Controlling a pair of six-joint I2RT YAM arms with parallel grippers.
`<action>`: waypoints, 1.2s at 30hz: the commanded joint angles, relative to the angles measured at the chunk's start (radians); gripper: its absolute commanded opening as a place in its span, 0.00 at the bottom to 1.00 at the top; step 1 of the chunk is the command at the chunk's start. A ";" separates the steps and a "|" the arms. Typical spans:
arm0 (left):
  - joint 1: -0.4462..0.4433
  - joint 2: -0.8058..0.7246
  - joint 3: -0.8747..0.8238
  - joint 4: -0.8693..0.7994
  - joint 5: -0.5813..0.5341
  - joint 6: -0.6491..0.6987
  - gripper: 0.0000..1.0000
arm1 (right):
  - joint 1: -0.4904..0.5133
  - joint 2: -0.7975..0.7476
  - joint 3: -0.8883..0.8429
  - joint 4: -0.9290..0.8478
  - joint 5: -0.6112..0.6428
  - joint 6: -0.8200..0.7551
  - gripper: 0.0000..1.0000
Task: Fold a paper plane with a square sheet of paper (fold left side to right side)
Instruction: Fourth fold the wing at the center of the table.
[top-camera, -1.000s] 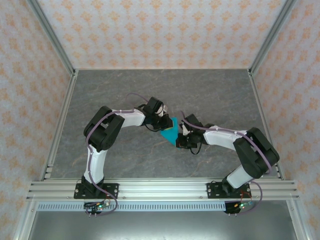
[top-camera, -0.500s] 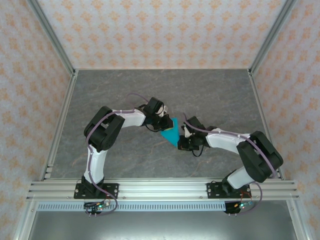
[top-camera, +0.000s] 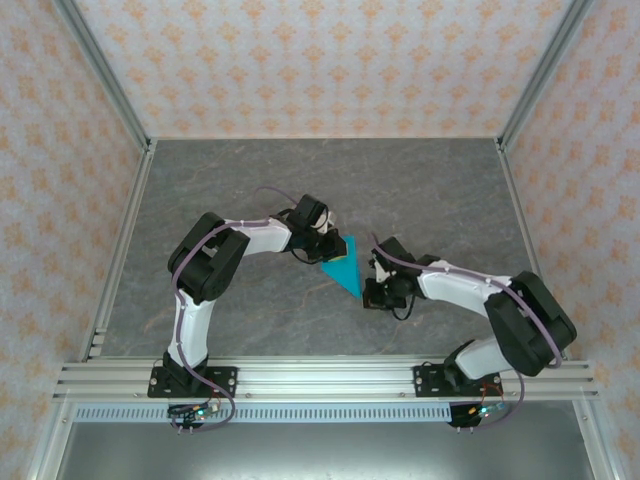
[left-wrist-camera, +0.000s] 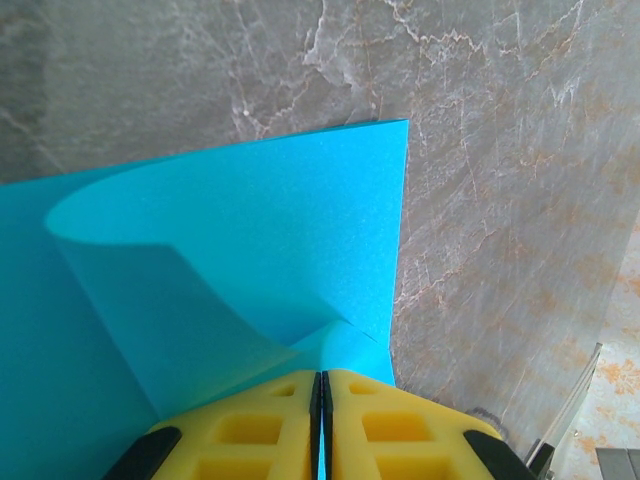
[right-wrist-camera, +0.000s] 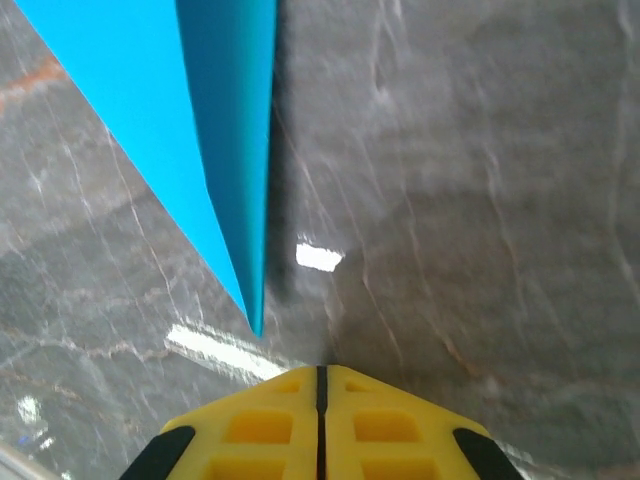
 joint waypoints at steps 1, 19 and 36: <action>0.000 0.031 -0.011 -0.113 -0.078 0.025 0.12 | -0.015 -0.071 0.052 -0.062 -0.020 0.017 0.09; -0.001 0.023 -0.011 -0.109 -0.073 0.022 0.12 | -0.052 0.147 0.138 0.137 -0.040 0.070 0.04; -0.001 -0.192 -0.082 -0.002 -0.054 0.053 0.17 | -0.050 0.275 0.139 -0.031 0.088 0.039 0.00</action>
